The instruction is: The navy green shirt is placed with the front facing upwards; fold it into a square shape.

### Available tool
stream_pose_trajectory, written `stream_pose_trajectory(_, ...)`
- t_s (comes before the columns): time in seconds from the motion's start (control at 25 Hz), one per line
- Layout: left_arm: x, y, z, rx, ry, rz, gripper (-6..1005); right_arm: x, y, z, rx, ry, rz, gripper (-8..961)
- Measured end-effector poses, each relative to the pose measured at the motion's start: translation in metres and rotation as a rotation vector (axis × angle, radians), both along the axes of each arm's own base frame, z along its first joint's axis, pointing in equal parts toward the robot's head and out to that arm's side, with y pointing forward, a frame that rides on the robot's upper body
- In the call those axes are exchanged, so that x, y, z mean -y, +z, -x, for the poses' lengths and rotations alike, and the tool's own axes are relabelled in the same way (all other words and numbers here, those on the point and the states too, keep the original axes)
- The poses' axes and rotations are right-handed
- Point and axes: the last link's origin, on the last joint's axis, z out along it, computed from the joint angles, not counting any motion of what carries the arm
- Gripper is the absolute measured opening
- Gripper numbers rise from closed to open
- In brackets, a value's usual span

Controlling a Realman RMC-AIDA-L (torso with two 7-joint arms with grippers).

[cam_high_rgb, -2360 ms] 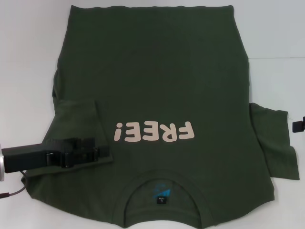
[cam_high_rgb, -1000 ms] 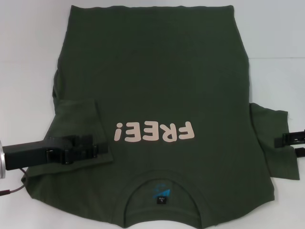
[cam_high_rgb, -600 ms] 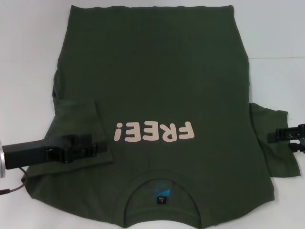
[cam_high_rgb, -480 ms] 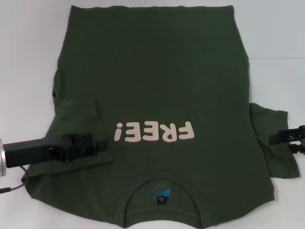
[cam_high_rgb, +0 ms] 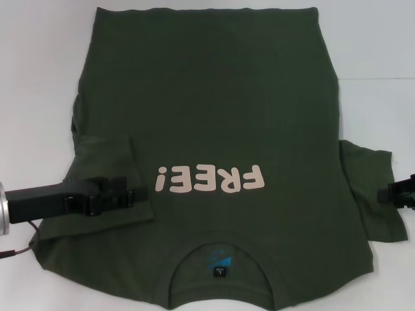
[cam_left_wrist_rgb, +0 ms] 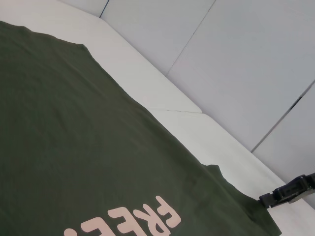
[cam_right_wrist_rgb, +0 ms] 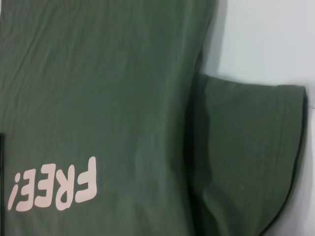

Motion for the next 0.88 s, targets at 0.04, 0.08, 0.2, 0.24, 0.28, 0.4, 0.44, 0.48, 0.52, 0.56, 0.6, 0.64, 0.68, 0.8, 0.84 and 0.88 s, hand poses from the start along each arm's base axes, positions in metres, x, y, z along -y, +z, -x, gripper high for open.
stream_pose_trajectory(0.04,0.0,0.0,0.0,0.0,0.0,0.0,764,0.0,0.0,0.0,0.003,0.0,-0.001,566)
stream_pose_trajectory(0.08,0.0,0.0,0.0,0.001,0.0,0.0,765,-0.001,0.0,-0.001,0.006,0.0,-0.003,519)
stream_pose_trajectory(0.2,0.0,-0.001,0.0,0.001,0.0,0.001,765,-0.002,-0.001,0.0,0.007,0.001,0.0,415)
stream_pose_trajectory(0.24,0.0,-0.001,0.0,0.001,0.0,0.001,765,-0.002,-0.001,0.0,0.009,0.001,0.003,381)
stream_pose_trajectory(0.28,0.0,-0.001,0.0,0.002,0.0,0.001,765,-0.001,-0.001,0.0,0.012,-0.001,0.007,347)
stream_pose_trajectory(0.4,0.0,-0.001,0.0,0.002,0.0,0.001,766,-0.001,-0.002,-0.002,0.024,-0.007,0.015,214)
stream_pose_trajectory(0.44,0.0,-0.001,0.0,0.002,0.0,0.001,766,0.0,-0.002,-0.002,0.028,-0.008,0.016,166)
stream_pose_trajectory(0.48,0.0,-0.001,0.0,0.002,0.0,0.001,766,0.0,-0.002,-0.003,0.03,-0.009,0.017,117)
stream_pose_trajectory(0.52,0.0,-0.001,0.0,0.002,0.001,0.001,766,0.0,-0.002,-0.003,0.033,-0.01,0.017,68)
stream_pose_trajectory(0.56,0.0,-0.001,0.0,0.002,0.001,0.001,766,0.0,-0.002,-0.004,0.035,-0.009,0.018,54)
stream_pose_trajectory(0.6,0.0,-0.001,0.0,0.002,0.001,0.001,766,0.001,-0.002,-0.004,0.036,-0.009,0.019,40)
stream_pose_trajectory(0.64,0.0,-0.001,0.0,0.002,0.001,0.001,766,0.001,-0.002,-0.005,0.037,-0.008,0.017,26)
stream_pose_trajectory(0.68,0.001,-0.001,0.0,0.002,0.002,0.001,766,0.001,-0.001,-0.006,0.04,-0.006,0.012,26)
stream_pose_trajectory(0.8,0.001,-0.001,0.001,0.003,0.004,0.002,765,0.0,0.002,-0.008,0.054,0.004,-0.007,26)
stream_pose_trajectory(0.84,0.002,-0.001,0.001,0.005,0.005,0.004,765,0.0,0.003,-0.01,0.061,0.007,-0.015,26)
stream_pose_trajectory(0.88,0.002,-0.002,0.001,0.006,0.005,0.005,765,0.0,0.004,-0.011,0.068,0.009,-0.021,27)
